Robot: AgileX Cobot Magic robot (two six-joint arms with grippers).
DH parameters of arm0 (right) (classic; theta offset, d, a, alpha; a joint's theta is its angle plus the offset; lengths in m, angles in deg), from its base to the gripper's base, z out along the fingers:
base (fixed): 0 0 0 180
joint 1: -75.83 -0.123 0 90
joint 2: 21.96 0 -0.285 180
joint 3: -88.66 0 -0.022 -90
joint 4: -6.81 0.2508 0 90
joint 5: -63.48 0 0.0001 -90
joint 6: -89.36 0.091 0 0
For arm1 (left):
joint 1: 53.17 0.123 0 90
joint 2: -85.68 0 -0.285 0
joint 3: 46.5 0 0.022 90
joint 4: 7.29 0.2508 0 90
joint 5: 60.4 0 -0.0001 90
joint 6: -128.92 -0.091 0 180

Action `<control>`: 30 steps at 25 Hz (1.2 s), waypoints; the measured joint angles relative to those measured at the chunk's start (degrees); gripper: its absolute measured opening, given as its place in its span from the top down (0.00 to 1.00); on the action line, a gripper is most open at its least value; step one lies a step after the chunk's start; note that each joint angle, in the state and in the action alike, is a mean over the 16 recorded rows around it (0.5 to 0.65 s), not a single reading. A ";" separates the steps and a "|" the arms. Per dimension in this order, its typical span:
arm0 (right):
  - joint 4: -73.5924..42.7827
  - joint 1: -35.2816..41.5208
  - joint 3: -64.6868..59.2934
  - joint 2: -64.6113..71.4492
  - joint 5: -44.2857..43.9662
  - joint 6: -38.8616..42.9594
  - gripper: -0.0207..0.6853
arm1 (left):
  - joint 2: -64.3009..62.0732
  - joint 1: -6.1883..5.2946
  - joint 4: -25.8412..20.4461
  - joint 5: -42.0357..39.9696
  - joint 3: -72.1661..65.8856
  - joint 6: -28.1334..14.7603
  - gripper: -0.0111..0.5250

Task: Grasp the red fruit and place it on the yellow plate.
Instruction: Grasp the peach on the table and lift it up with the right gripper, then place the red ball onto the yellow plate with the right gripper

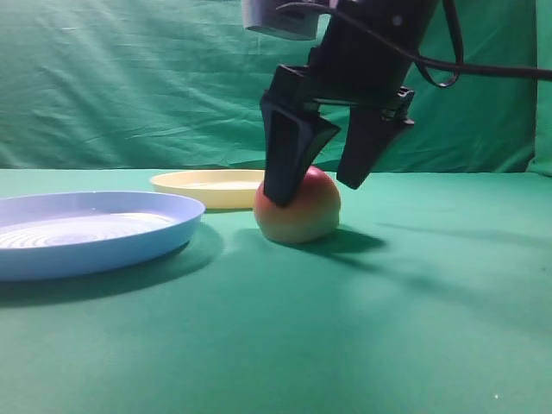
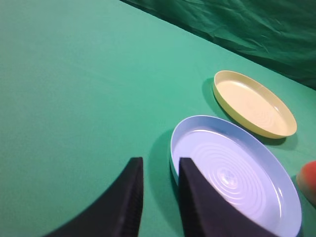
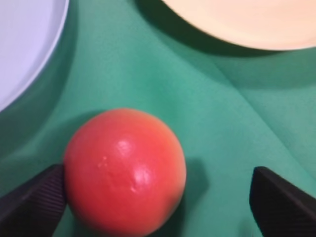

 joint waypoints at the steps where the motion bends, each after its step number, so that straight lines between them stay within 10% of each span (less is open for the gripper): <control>1: -0.06 -0.03 0.20 0.07 -0.01 0.00 0.43 | 0.00 0.00 0.00 0.00 0.00 0.00 0.69; 9: -2.00 -0.01 5.45 -0.90 0.96 0.00 0.71 | 0.00 0.00 0.00 0.00 0.00 0.00 0.69; 19: -4.01 0.23 19.13 3.18 5.92 0.00 0.75 | 0.00 0.00 0.00 0.00 0.00 0.00 0.69; 30: -4.45 0.24 27.75 14.55 8.01 0.00 0.39 | 0.00 0.00 0.00 0.00 0.00 0.00 0.69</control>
